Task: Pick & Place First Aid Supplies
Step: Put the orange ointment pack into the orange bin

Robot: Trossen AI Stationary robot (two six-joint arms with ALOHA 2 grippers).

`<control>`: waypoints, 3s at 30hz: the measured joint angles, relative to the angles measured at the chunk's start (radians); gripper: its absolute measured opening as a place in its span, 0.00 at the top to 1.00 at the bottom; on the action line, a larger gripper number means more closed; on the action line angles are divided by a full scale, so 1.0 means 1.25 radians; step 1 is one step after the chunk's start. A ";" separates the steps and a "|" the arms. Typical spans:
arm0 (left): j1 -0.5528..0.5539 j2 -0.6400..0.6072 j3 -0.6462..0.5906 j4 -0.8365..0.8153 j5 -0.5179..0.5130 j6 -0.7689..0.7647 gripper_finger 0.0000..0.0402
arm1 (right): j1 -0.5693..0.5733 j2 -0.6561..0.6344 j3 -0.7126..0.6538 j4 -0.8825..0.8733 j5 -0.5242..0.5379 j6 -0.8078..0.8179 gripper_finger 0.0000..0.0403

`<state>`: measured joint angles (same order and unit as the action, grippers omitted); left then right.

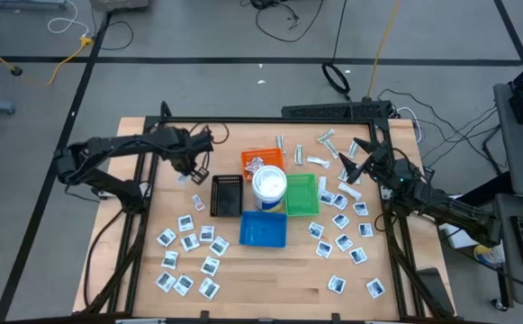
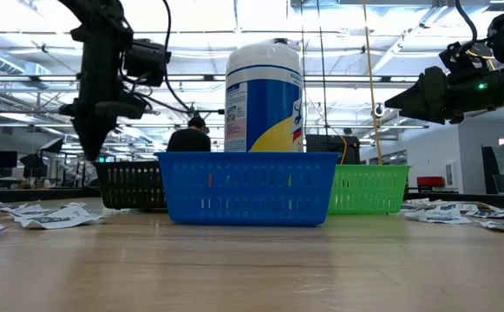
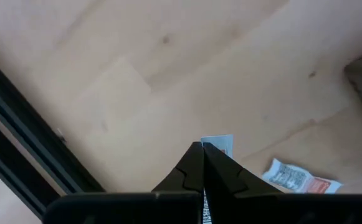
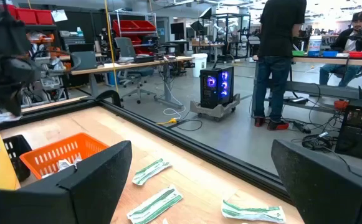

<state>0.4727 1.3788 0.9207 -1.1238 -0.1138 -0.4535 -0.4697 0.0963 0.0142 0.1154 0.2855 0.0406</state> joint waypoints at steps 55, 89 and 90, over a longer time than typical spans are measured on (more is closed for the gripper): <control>-0.040 0.647 0.772 0.067 0.272 0.719 0.98 | 0.000 0.000 0.000 0.000 0.000 0.000 0.06; -0.019 0.443 0.676 -0.077 0.167 0.692 0.37 | 0.000 0.000 0.000 0.000 0.000 0.000 0.06; -0.020 0.423 0.651 -0.064 0.167 0.698 0.37 | 0.000 0.000 0.000 0.000 0.000 0.000 0.06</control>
<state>0.4482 1.9078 1.7339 -1.2043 0.0948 0.4194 -0.4698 0.0966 0.0142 0.1150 0.2855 0.0406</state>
